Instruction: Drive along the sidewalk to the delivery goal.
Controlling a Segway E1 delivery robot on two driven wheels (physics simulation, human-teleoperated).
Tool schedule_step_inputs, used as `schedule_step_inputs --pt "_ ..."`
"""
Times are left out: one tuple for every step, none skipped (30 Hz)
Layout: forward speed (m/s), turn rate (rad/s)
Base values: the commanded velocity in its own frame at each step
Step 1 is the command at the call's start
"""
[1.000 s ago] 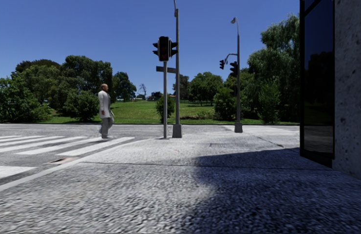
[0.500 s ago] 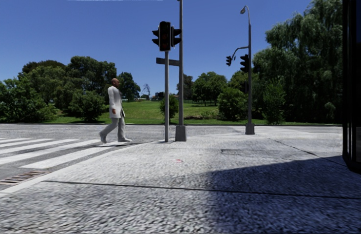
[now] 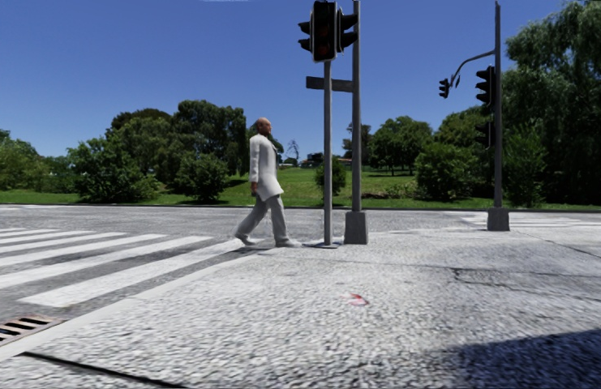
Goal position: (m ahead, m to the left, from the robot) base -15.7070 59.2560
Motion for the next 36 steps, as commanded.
schedule_step_inputs --pt "2.0 0.47" --pt "2.0 0.47" --pt "2.0 0.48" --pt "2.0 0.5" --pt "2.0 0.51" --pt "2.0 0.52" --pt "2.0 0.53" --pt "2.0 0.53" --pt "2.0 0.53" --pt "2.0 0.53" --pt "2.0 0.56" --pt "2.0 0.56" --pt "2.0 0.57" --pt "2.0 0.58" --pt "2.0 0.58" --pt "2.0 0.58" --pt "2.0 0.58" --pt "2.0 0.58" --pt "2.0 0.61" --pt "2.0 0.65" --pt "2.0 0.65" --pt "2.0 0.65" --pt "2.0 0.66" --pt "2.0 0.66" --pt "2.0 0.66" --pt "2.0 0.66" --pt "2.0 0.66" --pt "2.0 0.66" --pt "2.0 0.66" --pt "2.0 0.66" --pt "2.0 0.66" --pt "2.0 0.66" --pt "2.0 0.66" --pt "1.94 0.66" --pt "1.94 0.66" --pt "1.88 0.66"
